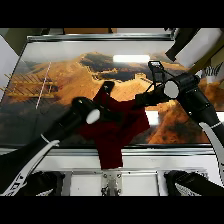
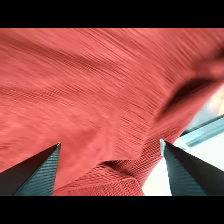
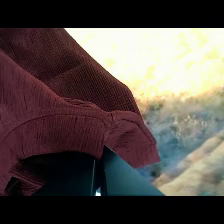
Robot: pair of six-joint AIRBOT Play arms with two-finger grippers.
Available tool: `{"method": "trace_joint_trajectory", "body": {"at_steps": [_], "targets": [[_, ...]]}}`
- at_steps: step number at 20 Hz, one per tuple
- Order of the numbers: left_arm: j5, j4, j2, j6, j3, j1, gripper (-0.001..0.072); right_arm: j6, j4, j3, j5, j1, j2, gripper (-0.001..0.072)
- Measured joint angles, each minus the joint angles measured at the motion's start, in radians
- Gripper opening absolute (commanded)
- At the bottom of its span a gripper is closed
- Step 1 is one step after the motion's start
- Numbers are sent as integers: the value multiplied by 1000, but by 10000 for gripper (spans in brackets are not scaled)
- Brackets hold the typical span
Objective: Fold the clothes and pants, and hang the long-sleeved shirts on hangers.
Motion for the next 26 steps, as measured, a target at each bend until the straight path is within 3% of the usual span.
{"method": "trace_joint_trajectory", "body": {"at_steps": [3,6,7,8,15,16,17,21,26], "targets": [[21,134,-61,-92,7,-105,704,2,13,0,-1,-1,0,23],[-12,196,-149,-132,53,-122,691,5,25,0,-1,-2,0,23],[-39,213,-179,-139,71,-116,590,5,26,0,-1,-2,0,23],[-69,232,-203,-146,85,-106,546,5,29,0,0,-2,0,23],[-143,292,-208,-161,34,15,523,5,34,0,7,-1,0,22],[-143,291,-198,-163,17,32,219,5,34,0,7,-1,0,23],[-143,291,-184,-163,3,49,26,4,34,0,7,-1,0,23],[-124,296,-85,-138,25,125,23,-45,34,4,7,0,0,23],[-105,286,108,-54,290,179,23,-158,34,162,24,0,44,22]]}}
